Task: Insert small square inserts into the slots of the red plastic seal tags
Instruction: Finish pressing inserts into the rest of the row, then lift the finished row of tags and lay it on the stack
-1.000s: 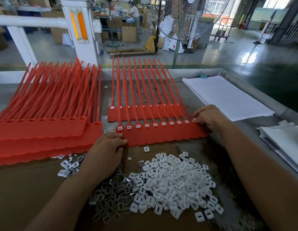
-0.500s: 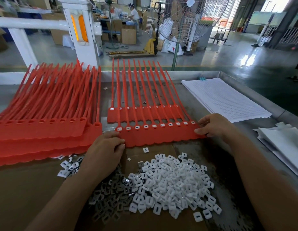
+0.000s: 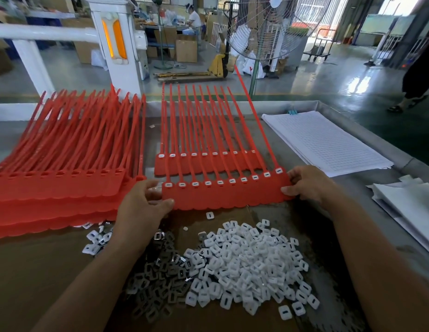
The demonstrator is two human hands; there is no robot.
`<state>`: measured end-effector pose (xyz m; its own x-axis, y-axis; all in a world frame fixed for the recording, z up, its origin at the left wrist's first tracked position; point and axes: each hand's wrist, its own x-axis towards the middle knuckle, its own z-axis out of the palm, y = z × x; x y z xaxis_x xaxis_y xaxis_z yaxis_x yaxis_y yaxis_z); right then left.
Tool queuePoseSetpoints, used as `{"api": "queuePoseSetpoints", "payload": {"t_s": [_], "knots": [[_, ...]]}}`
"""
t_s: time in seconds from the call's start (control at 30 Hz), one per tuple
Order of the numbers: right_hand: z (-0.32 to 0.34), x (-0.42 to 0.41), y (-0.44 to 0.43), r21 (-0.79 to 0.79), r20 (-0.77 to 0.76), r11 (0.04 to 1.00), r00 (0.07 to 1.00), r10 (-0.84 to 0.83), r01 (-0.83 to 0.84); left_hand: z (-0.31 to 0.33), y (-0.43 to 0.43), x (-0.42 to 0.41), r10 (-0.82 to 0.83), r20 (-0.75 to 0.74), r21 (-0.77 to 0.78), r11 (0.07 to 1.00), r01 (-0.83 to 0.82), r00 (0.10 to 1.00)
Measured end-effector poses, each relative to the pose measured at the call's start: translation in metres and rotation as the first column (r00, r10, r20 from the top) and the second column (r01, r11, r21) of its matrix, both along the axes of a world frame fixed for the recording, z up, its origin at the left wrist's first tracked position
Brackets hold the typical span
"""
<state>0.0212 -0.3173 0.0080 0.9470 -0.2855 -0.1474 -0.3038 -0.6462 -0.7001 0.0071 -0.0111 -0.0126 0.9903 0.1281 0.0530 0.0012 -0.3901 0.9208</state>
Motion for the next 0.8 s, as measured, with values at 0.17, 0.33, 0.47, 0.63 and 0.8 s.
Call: {"api": "queuePoseSetpoints", "payload": {"t_s": [0.17,0.33,0.47,0.63,0.8], "knots": [[0.003,-0.003,0.002,0.098,0.027,0.995,1.0,-0.007,0.004,0.004,0.004,0.0,-0.084,-0.025,-0.157,0.984,0.079,0.996],[0.002,-0.004,0.003,0.147,0.104,0.989,0.994,-0.034,0.018,0.009,0.0,-0.006,-0.074,0.293,0.213,0.977,0.01,0.953],[0.002,-0.001,0.007,0.187,0.187,0.981,0.978,-0.09,0.055,0.009,0.003,-0.003,-0.062,0.418,0.273,0.96,-0.06,0.906],[0.006,0.011,0.02,0.168,0.251,0.985,0.964,-0.092,0.05,0.011,0.007,0.008,-0.003,0.441,0.281,0.95,-0.135,0.897],[0.002,0.029,0.028,0.163,0.273,0.985,0.957,-0.093,0.049,0.011,0.01,0.029,-0.016,0.403,0.382,0.912,-0.152,0.915]]}}
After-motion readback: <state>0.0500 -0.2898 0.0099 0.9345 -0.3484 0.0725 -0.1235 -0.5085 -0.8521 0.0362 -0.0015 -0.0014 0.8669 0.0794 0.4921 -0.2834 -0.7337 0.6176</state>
